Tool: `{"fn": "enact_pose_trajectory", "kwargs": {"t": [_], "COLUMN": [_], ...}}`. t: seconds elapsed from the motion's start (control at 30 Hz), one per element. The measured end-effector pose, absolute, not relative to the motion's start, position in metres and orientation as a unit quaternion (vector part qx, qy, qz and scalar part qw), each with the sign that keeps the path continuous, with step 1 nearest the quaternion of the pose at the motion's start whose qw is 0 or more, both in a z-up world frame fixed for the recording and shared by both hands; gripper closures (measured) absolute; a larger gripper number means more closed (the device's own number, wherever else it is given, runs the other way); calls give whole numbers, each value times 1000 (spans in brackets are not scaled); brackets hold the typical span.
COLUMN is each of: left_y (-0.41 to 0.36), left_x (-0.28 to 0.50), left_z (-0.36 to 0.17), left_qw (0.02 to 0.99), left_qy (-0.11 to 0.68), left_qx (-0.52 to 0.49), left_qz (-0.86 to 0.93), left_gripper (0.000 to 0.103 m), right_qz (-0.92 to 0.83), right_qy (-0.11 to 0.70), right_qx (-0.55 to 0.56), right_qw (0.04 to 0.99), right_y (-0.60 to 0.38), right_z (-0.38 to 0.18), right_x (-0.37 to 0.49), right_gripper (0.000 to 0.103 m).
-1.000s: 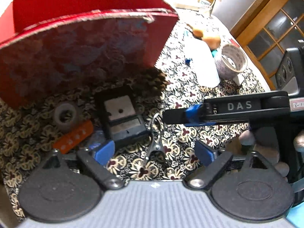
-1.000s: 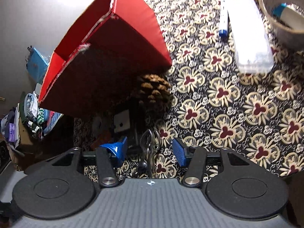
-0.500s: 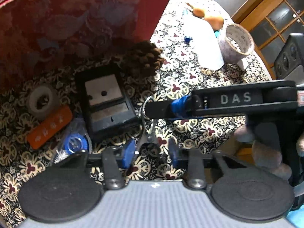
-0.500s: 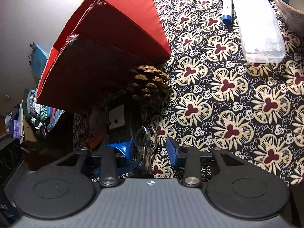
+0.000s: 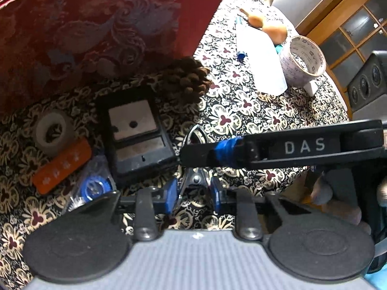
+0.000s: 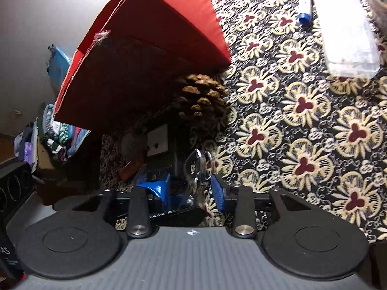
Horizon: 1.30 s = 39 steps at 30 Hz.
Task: Organize rigid objects
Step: 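Lift the key ring with the right tool and carry it toward the red box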
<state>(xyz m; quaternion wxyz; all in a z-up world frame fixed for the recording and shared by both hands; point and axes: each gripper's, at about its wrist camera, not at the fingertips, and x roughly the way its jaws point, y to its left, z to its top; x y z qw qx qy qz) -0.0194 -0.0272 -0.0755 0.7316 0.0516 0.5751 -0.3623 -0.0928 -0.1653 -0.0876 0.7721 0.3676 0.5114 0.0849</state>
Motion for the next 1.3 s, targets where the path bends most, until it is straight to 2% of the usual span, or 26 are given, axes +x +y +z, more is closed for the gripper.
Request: {"fn": "enact_pose_trajectory", "kwargs": {"t": [0.03, 0.1, 0.13, 0.43, 0.53, 0.57, 0.67, 0.7, 0.73, 0.77, 0.83, 1.1, 1.3], "left_y": [-27, -27, -27, -23, -25, -24, -14, -10, -8, -7, -10, -45, -67], "left_x": [-20, -20, -20, -16, -14, -15, -16, -16, -15, -15, -16, -19, -13], "left_z": [-75, -70, -66, -28, -21, -22, -32, -37, -40, -44, -48, -64, -79], "left_qw": [732, 735, 734, 761, 768, 764, 745, 735, 724, 717, 722, 716, 736], "left_qy": [573, 565, 562, 499, 481, 481, 496, 506, 514, 521, 517, 532, 558], "left_qx": [53, 52, 50, 49, 66, 75, 69, 59, 50, 40, 33, 44, 50], "left_qz": [-364, -372, -377, -411, -417, -424, -440, -449, -457, -462, -458, -450, -380], "left_gripper": [81, 98, 102, 103, 103, 103, 103, 102, 97, 78, 53, 53, 53], "right_qz": [86, 87, 90, 110, 82, 77, 57, 53, 52, 56, 68, 109, 156], "right_qy": [511, 501, 493, 434, 428, 426, 440, 449, 457, 465, 476, 492, 517], "right_qx": [367, 366, 361, 306, 311, 301, 237, 219, 205, 196, 189, 203, 214], "right_qw": [772, 780, 787, 840, 845, 849, 864, 865, 864, 862, 856, 839, 814], "right_y": [-164, -163, -159, -142, -150, -152, -151, -151, -152, -153, -155, -165, -170], "right_z": [-86, -79, -73, -25, -30, -30, -32, -34, -36, -40, -46, -57, -69], "right_x": [-92, -93, -91, -83, -80, -81, -83, -82, -82, -83, -88, -77, -59], "right_gripper": [91, 95, 96, 101, 98, 93, 90, 90, 90, 89, 89, 86, 84]}}
